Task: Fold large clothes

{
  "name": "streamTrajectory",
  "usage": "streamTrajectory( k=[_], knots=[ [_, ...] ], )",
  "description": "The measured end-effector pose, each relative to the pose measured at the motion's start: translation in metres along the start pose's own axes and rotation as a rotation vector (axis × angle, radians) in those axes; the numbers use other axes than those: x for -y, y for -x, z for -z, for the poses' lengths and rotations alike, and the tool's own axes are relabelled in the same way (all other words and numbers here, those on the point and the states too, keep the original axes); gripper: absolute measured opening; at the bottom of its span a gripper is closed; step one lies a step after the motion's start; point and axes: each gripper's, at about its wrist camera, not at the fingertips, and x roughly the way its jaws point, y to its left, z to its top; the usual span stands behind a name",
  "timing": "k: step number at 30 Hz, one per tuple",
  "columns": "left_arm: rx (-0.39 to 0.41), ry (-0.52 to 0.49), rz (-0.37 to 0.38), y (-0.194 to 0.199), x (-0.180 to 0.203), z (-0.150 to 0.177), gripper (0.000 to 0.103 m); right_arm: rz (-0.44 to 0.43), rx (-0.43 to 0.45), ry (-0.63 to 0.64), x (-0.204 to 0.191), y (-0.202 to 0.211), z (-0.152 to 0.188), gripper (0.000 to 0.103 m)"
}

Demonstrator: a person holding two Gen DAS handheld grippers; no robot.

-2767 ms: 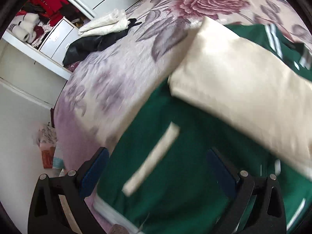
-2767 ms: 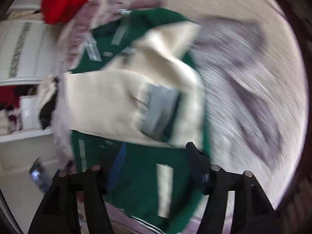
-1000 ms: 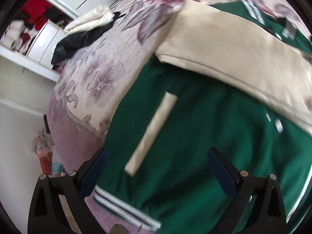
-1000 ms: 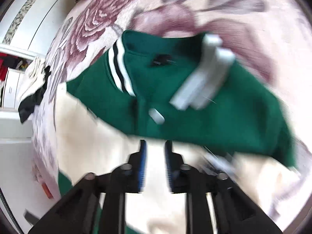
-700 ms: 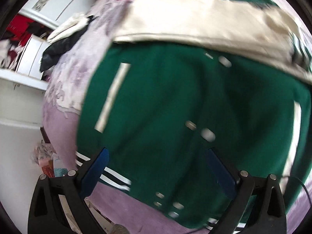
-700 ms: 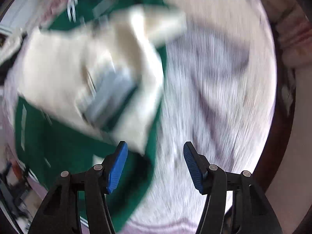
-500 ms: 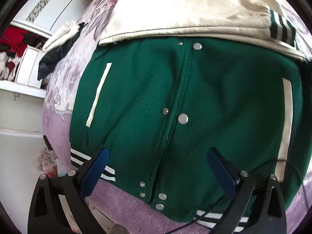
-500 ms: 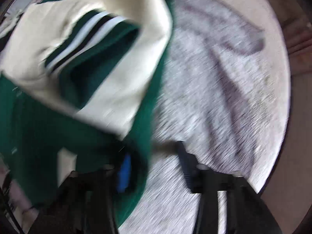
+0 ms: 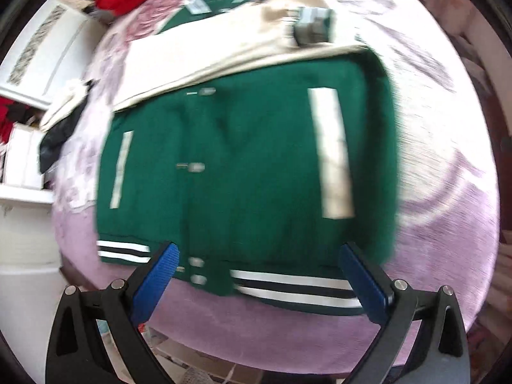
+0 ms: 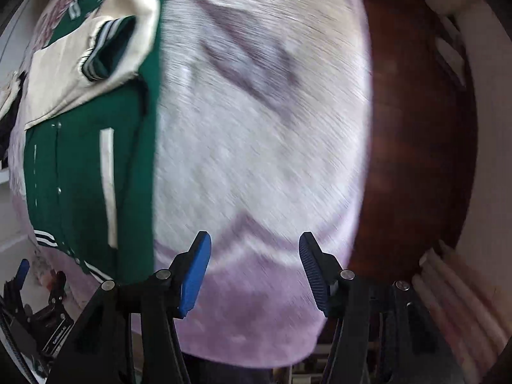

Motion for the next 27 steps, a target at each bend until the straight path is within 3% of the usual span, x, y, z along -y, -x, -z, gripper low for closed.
streamTrajectory(
  k=[3,5,7,11,12,15,20,24,26,27],
  knots=[
    [-0.037,-0.021,0.083,-0.004,0.029,-0.001,0.103,0.037,-0.015,-0.081,0.039,0.004,0.034,0.063],
    [-0.033,-0.060,0.072,-0.011,0.054,-0.001,0.103,0.037,-0.033,-0.140,0.063,0.001,0.053,0.063],
    [-0.051,-0.116,0.033,-0.030,0.081,0.002,0.103,0.027,-0.040,-0.183,0.077,-0.005,0.070,0.063],
    [-0.076,-0.207,-0.090,-0.080,0.130,0.015,0.103,0.043,-0.020,-0.231,0.077,-0.019,0.065,0.064],
    [-0.065,-0.239,-0.140,-0.089,0.139,0.020,0.103,0.046,-0.008,-0.234,0.072,-0.020,0.062,0.064],
    [0.065,-0.342,-0.268,-0.092,0.161,0.027,0.103,0.033,0.026,-0.248,0.073,-0.016,0.047,0.067],
    [0.121,-0.301,-0.416,-0.088,0.143,0.015,0.103,-0.011,0.058,-0.260,0.066,-0.012,0.019,0.068],
    [0.071,-0.202,-0.362,-0.094,0.107,-0.003,0.103,-0.048,0.082,-0.232,0.053,-0.015,-0.012,0.068],
    [0.066,-0.194,-0.336,-0.094,0.103,-0.007,0.103,-0.136,0.119,-0.194,0.041,-0.018,-0.034,0.069],
    [0.073,-0.201,-0.324,-0.092,0.103,-0.007,0.097,-0.197,0.131,-0.159,0.032,-0.021,-0.049,0.076]
  ],
)
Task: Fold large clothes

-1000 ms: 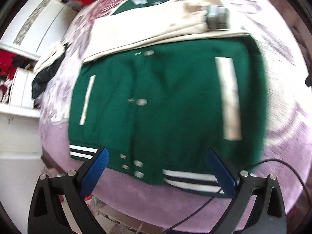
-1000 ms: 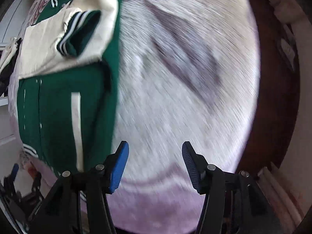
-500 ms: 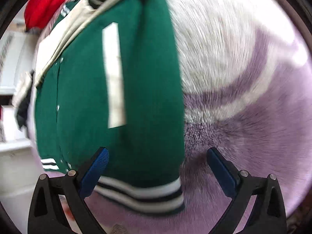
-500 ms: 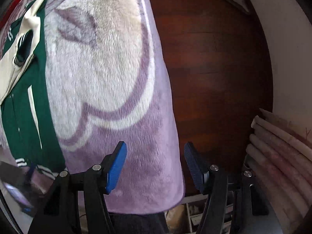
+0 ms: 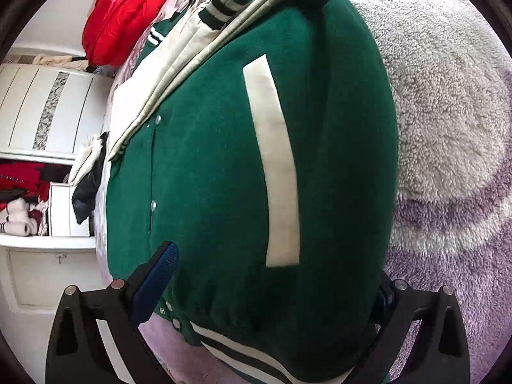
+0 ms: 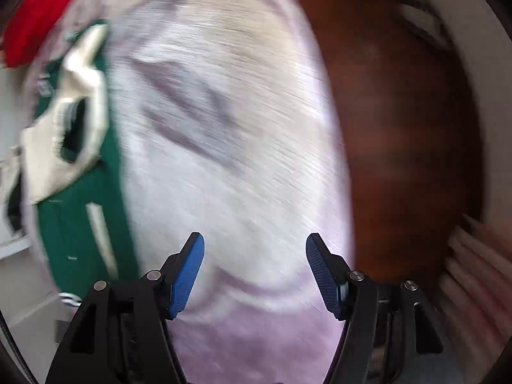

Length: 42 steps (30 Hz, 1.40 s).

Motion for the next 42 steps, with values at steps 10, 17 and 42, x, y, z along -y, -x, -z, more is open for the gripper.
streamTrajectory(
  k=[10,17,42],
  knots=[
    [0.080,0.056,0.154,0.042,-0.032,0.009,0.013,-0.559,-0.100,0.093,-0.110,-0.079,-0.125,0.095],
    [0.086,0.158,0.197,0.034,-0.087,0.007,0.013,-0.523,-0.163,0.080,-0.175,-0.119,-0.141,0.062],
    [0.044,0.694,0.372,-0.076,-0.378,0.103,0.013,-0.125,0.006,0.337,-0.549,-0.003,-0.067,0.015]
  ],
)
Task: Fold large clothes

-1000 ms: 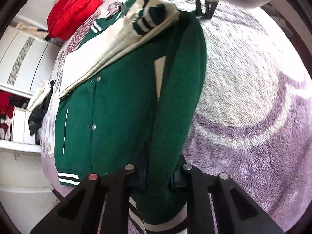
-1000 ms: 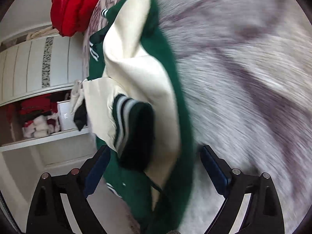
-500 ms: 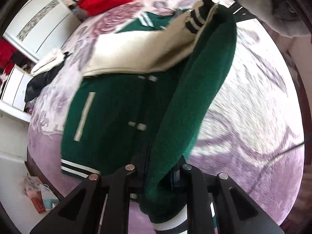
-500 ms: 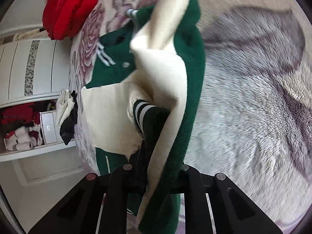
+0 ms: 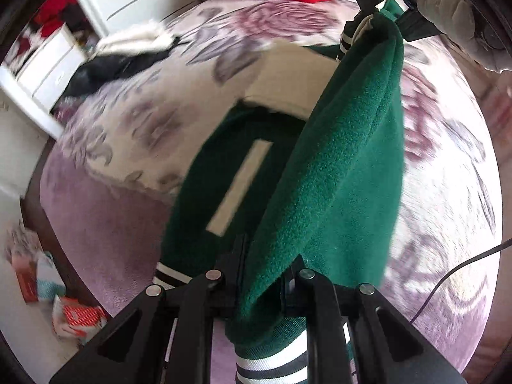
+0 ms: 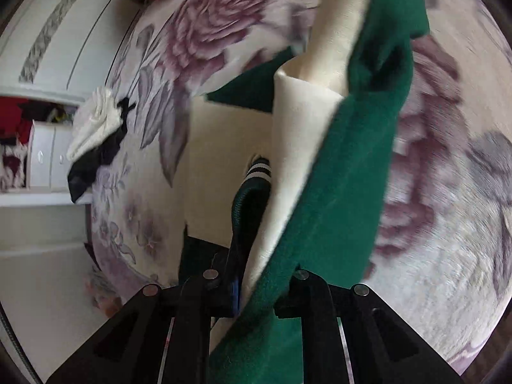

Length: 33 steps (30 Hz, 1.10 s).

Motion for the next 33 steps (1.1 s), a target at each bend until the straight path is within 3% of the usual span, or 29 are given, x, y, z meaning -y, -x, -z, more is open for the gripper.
streamTrajectory(
  k=[5,8,11,13,14,16,17,20,25,26,28,30,33],
  knots=[
    [-0.100,0.121,0.055,-0.057,-0.058,-0.009,0.019,0.079,-0.064,0.054,-0.078,-0.080,-0.017,0.014],
    [-0.185,0.175,0.123,-0.100,-0.087,-0.008,0.027,0.159,-0.113,0.037,-0.100,-0.134,-0.026,0.016],
    [-0.249,0.263,0.237,-0.125,-0.123,-0.003,0.038,0.197,-0.154,0.018,-0.115,-0.174,-0.030,0.026],
    [-0.283,0.340,0.315,-0.132,-0.147,0.003,0.038,0.185,-0.176,0.047,-0.127,-0.182,-0.030,0.046],
    [-0.296,0.386,0.366,-0.133,-0.160,0.007,0.038,0.139,-0.190,0.055,-0.132,-0.181,-0.029,0.051],
    [-0.325,0.475,0.470,-0.133,-0.183,0.013,0.038,0.000,-0.218,0.049,-0.141,-0.178,-0.030,0.070],
    [-0.339,0.498,0.487,-0.132,-0.190,0.014,0.038,-0.061,-0.221,0.053,-0.144,-0.169,-0.030,0.070],
    [-0.374,0.516,0.475,-0.124,-0.207,0.017,0.060,-0.121,-0.150,0.037,-0.135,-0.138,-0.035,0.070],
    [-0.368,0.488,0.441,-0.111,-0.218,0.013,0.060,-0.097,-0.085,-0.061,-0.091,-0.113,-0.043,0.069],
    [-0.363,0.478,0.421,-0.111,-0.216,0.013,0.059,-0.094,-0.070,-0.074,-0.083,-0.117,-0.047,0.065],
    [-0.345,0.449,0.393,-0.111,-0.214,0.009,0.059,-0.076,-0.045,-0.091,-0.078,-0.135,-0.059,0.037],
    [-0.340,0.417,0.363,-0.117,-0.210,0.003,0.059,-0.080,-0.032,-0.083,-0.083,-0.166,-0.075,0.037],
    [-0.338,0.378,0.332,-0.120,-0.209,-0.007,0.059,0.007,-0.087,-0.010,-0.094,-0.227,-0.100,0.038]
  ],
)
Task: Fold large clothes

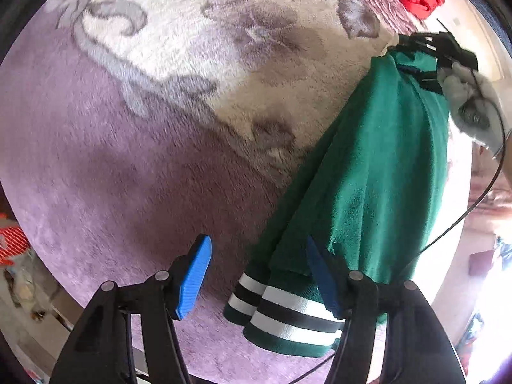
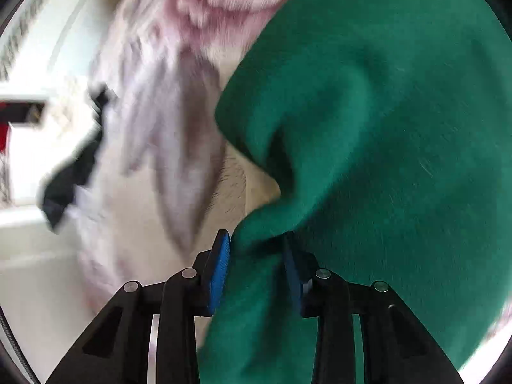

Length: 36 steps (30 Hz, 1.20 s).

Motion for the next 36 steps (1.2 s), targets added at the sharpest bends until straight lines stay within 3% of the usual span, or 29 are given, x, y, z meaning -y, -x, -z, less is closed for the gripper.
streamTrajectory(
  k=[2,3,5,7,10,13,16,18,19,20,21,23,24,25,27,29,33,34,36],
  knots=[
    [0.003,-0.018,-0.009,0.004,0.001,-0.004,0.059,-0.035,0.008,-0.056,0.001,0.000,-0.004,0.046],
    [0.003,-0.026,-0.011,0.007,0.002,-0.005,0.059,-0.091,0.007,-0.058,0.001,0.008,-0.001,0.059],
    [0.005,-0.041,-0.010,0.014,0.004,-0.006,0.059,-0.168,-0.005,-0.028,0.005,0.028,0.012,0.060],
    [0.010,-0.052,-0.005,0.023,0.008,-0.006,0.059,-0.190,-0.009,-0.018,0.020,0.060,0.041,0.063],
    [0.002,-0.067,0.024,0.030,0.018,-0.002,0.059,-0.167,-0.003,-0.037,0.063,0.111,0.112,0.075],
    [-0.028,-0.089,0.023,0.017,0.030,0.001,0.059,-0.074,-0.058,-0.066,0.106,0.131,0.189,0.076],
    [-0.071,-0.101,-0.013,-0.009,0.035,0.006,0.059,0.035,-0.149,-0.116,0.150,0.119,0.272,0.076],
    [-0.081,-0.114,-0.060,-0.025,0.033,0.012,0.058,-0.023,-0.215,-0.181,0.175,0.092,0.324,0.076],
    [-0.064,-0.115,-0.073,-0.029,0.031,0.014,0.052,-0.052,-0.239,-0.210,0.181,0.080,0.339,0.076],
    [-0.033,-0.111,-0.054,-0.030,0.025,0.016,0.031,-0.096,-0.262,-0.247,0.188,0.065,0.356,0.076],
    [-0.029,-0.110,-0.044,-0.031,0.020,0.016,0.029,-0.153,-0.289,-0.274,0.192,0.046,0.376,0.075],
    [-0.041,-0.103,-0.050,-0.035,0.009,0.012,0.030,-0.199,-0.277,-0.277,0.190,0.030,0.398,0.046],
    [-0.051,-0.086,-0.036,-0.037,0.003,0.009,0.031,-0.148,-0.228,-0.260,0.190,0.033,0.406,0.035],
    [-0.067,-0.094,-0.041,-0.039,0.004,0.007,0.031,-0.120,-0.204,-0.239,0.188,0.034,0.410,0.032],
    [-0.069,-0.163,-0.091,-0.038,0.015,0.005,0.032,-0.065,-0.168,-0.225,0.191,0.031,0.419,0.032],
    [-0.074,-0.215,-0.114,-0.034,0.024,0.006,0.032,-0.074,-0.178,-0.252,0.194,0.026,0.419,0.032],
    [-0.088,-0.236,-0.057,-0.002,0.026,0.011,0.033,-0.105,-0.198,-0.266,0.197,0.049,0.413,0.040],
    [-0.082,-0.231,-0.053,0.010,0.023,0.013,0.036,-0.134,-0.193,-0.270,0.197,0.055,0.418,0.047],
    [-0.075,-0.219,-0.006,0.022,0.018,0.014,0.047,-0.204,-0.159,-0.285,0.198,0.068,0.427,0.051]
  ],
)
